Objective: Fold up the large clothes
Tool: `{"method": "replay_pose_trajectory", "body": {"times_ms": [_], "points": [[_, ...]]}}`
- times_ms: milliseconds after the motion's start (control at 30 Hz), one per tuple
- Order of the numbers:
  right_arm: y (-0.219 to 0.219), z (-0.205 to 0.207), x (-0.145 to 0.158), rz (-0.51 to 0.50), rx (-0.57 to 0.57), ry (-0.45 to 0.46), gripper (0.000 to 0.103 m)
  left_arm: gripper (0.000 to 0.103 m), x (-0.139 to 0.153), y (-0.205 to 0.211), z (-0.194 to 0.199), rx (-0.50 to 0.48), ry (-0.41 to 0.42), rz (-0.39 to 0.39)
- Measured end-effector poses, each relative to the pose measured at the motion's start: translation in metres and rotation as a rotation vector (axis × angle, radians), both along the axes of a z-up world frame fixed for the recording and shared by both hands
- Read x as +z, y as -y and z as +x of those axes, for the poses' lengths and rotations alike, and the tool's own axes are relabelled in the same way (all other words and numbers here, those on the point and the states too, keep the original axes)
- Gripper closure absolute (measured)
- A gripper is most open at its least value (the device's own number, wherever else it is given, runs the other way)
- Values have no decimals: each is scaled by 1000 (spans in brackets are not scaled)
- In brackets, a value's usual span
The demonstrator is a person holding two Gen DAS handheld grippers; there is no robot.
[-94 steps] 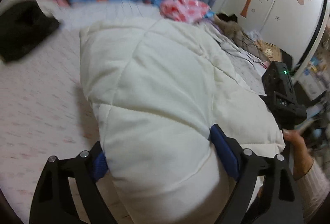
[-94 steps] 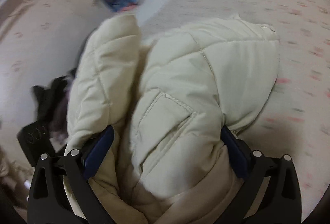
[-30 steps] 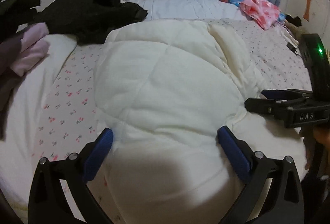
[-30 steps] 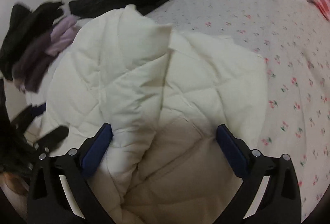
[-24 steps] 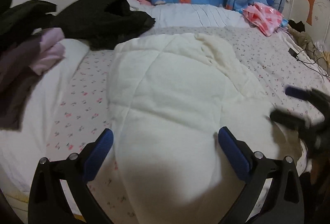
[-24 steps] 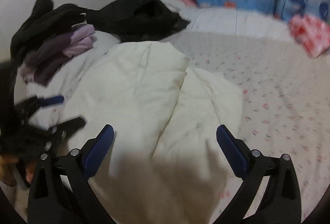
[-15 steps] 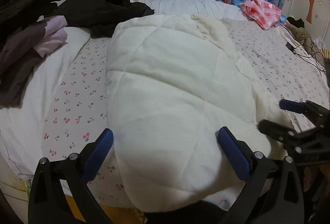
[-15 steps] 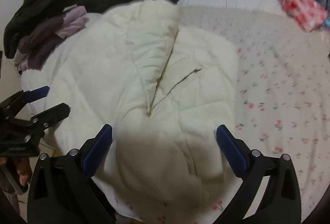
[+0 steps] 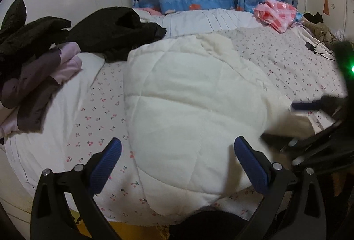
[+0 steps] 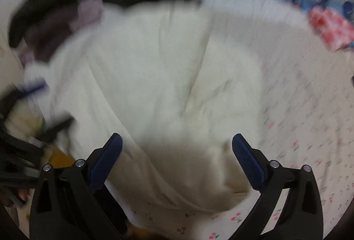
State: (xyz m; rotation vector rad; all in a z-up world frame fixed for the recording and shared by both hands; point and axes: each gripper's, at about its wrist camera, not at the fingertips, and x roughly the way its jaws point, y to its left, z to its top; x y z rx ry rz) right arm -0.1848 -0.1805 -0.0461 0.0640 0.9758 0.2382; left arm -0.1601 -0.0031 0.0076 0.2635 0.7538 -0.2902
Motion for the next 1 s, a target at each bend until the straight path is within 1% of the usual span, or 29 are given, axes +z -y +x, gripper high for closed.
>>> {"method": "replay_pose_trajectory", "body": {"times_ms": [33, 100, 200, 267, 300, 367, 433, 500, 533, 567, 600, 633, 700, 800, 833, 867, 900, 933, 967, 1000], "points": [[6, 1, 8, 36, -13, 31, 7, 5, 2, -1, 1, 0, 9, 1], [14, 9, 34, 61, -39, 119, 7, 5, 6, -4, 6, 12, 32, -3], [17, 44, 63, 40, -63, 187, 7, 5, 12, -4, 26, 29, 46, -17], [17, 71, 74, 22, -77, 226, 7, 5, 14, -3, 37, 40, 57, -26], [18, 83, 75, 14, -86, 233, 7, 5, 14, -2, 41, 44, 62, -31], [21, 115, 67, 19, -111, 220, 7, 5, 10, -1, 54, 53, 58, -34], [24, 147, 48, 19, -141, 180, 7, 5, 6, 2, 66, 60, 48, -40], [24, 175, 13, -4, -160, 89, 7, 5, 0, 5, 77, 66, 39, -35], [21, 192, -16, 9, -132, -12, 7, 5, -9, 8, 88, 60, 7, -34], [22, 199, -30, 29, -118, -55, 7, 5, -16, 10, 94, 55, -20, -38], [24, 201, -34, 49, -116, -63, 7, 5, -23, 11, 100, 51, -57, -51], [27, 201, -30, 49, -118, -73, 7, 5, -29, 10, 106, 56, -88, -74], [28, 194, -16, 25, -128, -53, 7, 5, -27, 9, 103, 56, -80, -77], [20, 151, 23, 14, -97, 58, 7, 5, -24, 6, 93, 58, -64, -70], [16, 121, 37, 11, -74, 119, 7, 5, -24, 3, 90, 58, -69, -75], [15, 107, 40, 10, -67, 140, 7, 5, -23, 2, 88, 57, -72, -78], [12, 91, 38, 1, -59, 147, 7, 5, -23, 1, 83, 58, -71, -78], [5, 77, 24, -42, -42, 109, 7, 5, -24, 1, 79, 62, -69, -76], [2, 73, 6, -82, -33, 63, 7, 7, -26, 2, 75, 74, -73, -69], [3, 71, -11, -62, -11, 29, 7, 7, -28, 2, 76, 75, -89, -64]]}}
